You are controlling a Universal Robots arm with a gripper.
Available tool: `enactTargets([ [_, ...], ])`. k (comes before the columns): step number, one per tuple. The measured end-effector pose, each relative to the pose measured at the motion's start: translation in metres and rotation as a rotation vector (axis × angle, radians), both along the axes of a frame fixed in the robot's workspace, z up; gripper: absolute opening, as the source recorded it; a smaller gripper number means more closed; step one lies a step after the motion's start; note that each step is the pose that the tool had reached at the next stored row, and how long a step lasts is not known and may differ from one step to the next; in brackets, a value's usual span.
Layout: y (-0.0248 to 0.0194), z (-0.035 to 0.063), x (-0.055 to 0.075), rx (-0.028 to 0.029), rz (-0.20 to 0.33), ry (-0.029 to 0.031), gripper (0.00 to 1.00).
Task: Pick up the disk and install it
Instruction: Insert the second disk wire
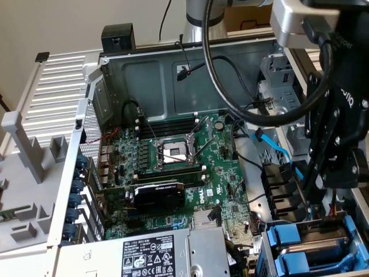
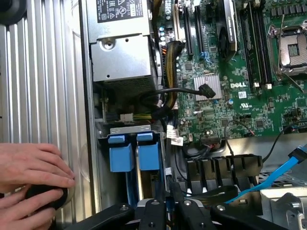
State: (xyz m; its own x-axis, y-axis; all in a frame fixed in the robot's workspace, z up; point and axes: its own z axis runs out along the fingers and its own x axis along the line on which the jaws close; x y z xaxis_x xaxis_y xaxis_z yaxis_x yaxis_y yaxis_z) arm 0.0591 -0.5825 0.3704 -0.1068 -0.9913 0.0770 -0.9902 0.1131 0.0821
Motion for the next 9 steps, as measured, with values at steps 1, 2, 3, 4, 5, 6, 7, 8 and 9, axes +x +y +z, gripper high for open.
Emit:
enactTargets([
  [1,0.0000,0.0000,0.0000,0.0000,0.000,0.0000,0.16],
  [2,0.0000,0.0000,0.0000,-0.0001,0.000,-0.0001,0.16],
  [3,0.0000,0.0000,-0.0001,-0.0001,0.000,0.0000,0.16],
  [4,0.0000,0.0000,-0.0001,-0.0001,0.000,0.0000,0.16],
  [5,0.0000,0.0000,-0.0001,-0.0001,0.000,0.0000,0.16],
  [6,0.0000,0.0000,-0.0001,-0.0001,0.000,0.0000,0.16],
  [7,0.0000,0.0000,-0.0002,-0.0003,0.000,0.0000,0.16],
  [8,0.0000,0.0000,-0.0004,-0.0006,0.000,-0.0001,0.16],
  [9,0.0000,-0.0002,-0.0006,-0.0012,0.000,-0.0001,0.16],
])
